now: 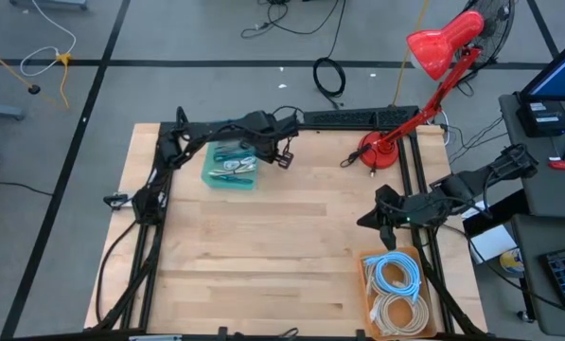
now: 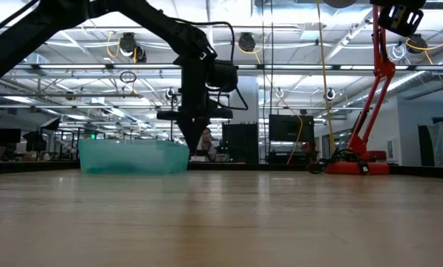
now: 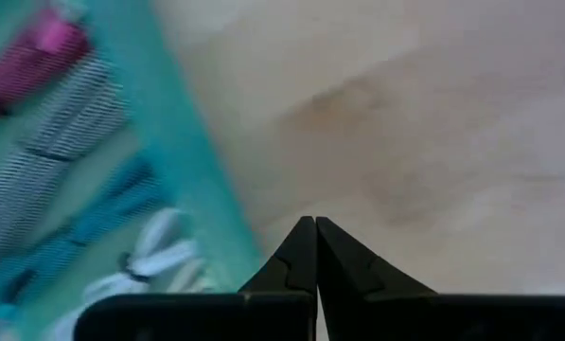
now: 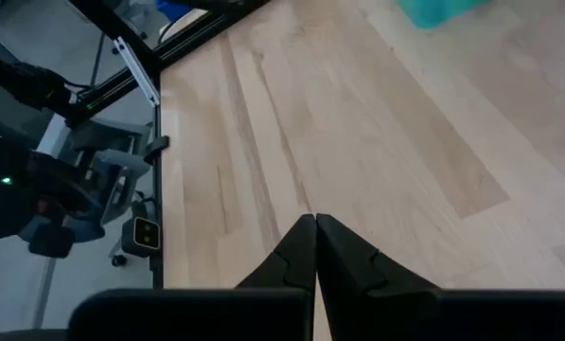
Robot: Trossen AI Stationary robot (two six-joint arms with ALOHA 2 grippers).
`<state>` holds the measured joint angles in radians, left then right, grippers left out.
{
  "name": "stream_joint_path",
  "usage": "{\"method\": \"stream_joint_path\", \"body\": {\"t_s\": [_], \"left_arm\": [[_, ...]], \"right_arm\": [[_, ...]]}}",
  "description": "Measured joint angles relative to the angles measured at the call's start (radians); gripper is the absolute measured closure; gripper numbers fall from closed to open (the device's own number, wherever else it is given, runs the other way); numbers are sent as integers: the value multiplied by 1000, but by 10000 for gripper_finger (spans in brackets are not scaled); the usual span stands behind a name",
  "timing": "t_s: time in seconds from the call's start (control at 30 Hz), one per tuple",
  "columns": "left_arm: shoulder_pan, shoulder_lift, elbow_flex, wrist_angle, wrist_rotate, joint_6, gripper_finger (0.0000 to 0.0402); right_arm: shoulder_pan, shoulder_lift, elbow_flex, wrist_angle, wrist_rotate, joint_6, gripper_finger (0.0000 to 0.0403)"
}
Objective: Pick & Place USB Port
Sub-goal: Adjust the blue bin
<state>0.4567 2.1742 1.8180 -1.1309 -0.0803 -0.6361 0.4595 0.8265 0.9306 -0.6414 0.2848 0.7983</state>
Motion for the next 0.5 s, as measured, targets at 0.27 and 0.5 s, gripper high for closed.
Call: {"method": "stream_joint_path", "body": {"t_s": [0.27,0.5], "left_arm": [[55,-2,-109,-124,-33,7,401],[69,-26,-225,-100,-50,28,401]], "right_arm": [[0,1,0,-1,-1,0,403],[0,1,0,-1,2,-5,403]]}}
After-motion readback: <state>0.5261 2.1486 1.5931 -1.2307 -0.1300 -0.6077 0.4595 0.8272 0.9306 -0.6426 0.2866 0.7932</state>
